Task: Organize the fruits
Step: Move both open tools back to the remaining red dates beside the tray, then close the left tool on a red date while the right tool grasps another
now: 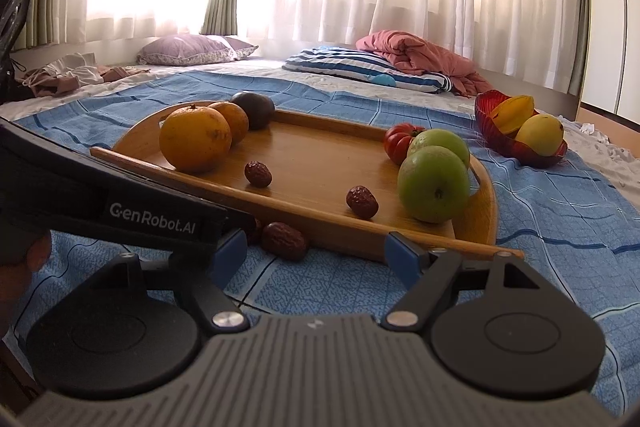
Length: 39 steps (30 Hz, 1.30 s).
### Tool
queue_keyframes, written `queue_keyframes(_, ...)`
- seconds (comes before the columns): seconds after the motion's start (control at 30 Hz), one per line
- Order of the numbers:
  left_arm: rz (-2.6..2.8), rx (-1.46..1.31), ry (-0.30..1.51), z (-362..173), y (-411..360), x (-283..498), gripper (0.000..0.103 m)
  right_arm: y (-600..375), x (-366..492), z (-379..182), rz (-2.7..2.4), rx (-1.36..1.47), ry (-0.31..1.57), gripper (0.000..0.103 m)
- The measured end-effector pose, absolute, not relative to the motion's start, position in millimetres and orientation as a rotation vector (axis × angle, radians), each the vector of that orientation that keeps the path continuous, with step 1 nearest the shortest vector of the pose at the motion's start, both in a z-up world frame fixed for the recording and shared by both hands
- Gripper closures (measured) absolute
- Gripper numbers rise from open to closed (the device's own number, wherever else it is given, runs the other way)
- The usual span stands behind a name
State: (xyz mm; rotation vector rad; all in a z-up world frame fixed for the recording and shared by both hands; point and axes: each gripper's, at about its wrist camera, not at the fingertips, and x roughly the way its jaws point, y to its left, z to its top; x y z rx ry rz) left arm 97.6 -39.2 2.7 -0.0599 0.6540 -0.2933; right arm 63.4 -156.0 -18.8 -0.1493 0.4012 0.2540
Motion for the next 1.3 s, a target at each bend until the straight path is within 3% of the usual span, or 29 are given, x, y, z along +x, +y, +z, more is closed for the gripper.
queue_keyframes(0.03, -0.293, -0.056, 0.656, 2.1, -41.2, 98.7, 0.072, -157.6, 63.0, -19.0, 0.253, -0.148, 0.405, 0.017)
queue_keyframes(0.1, -0.285, -0.055, 0.658, 1.5, -44.9, 99.7, 0.084, -159.3, 62.2, -20.5, 0.253, -0.143, 0.412, 0.017)
queue_keyframes(0.33, -0.264, -0.015, 0.649, 2.6, -36.2, 94.2, 0.084, -164.9, 61.3, -23.8, 0.246, -0.122, 0.43, 0.017)
queue_keyframes(0.43, -0.244, -0.01, 0.657, 2.9, -24.7, 92.7, 0.082, -165.6, 63.3, -22.3, 0.246, -0.104, 0.433, 0.017)
queue_keyframes(0.5, -0.217, -0.01, 0.656, 2.9, -16.1, 90.8, 0.071, -165.0, 65.7, -21.6, 0.235, -0.087, 0.438, 0.017)
queue_keyframes(0.57, -0.197, -0.009, 0.655, 2.3, -9.3, 88.5, 0.067, -163.6, 68.8, -21.1, 0.229, -0.072, 0.45, 0.017)
queue_keyframes(0.73, -0.178, 0.002, 0.65, 2.7, 0.2, 84.2, 0.066, -159.3, 73.1, -21.1, 0.227, -0.051, 0.472, 0.02)
queue_keyframes(0.9, -0.141, 0.024, 0.647, 2.3, 4.7, 80.6, 0.064, -155.5, 73.9, -21.1, 0.213, -0.059, 0.486, 0.025)
queue_keyframes(1.03, -0.117, 0.0, 0.646, 4.3, 8.5, 77.9, 0.064, -160.9, 77.3, -17.8, 0.233, 0.055, 0.534, 0.041)
queue_keyframes(1.3, -0.128, -0.02, 0.602, 9.5, -0.5, 70.8, 0.065, -150.2, 80.2, -17.5, 0.222, 0.124, 0.54, 0.051)
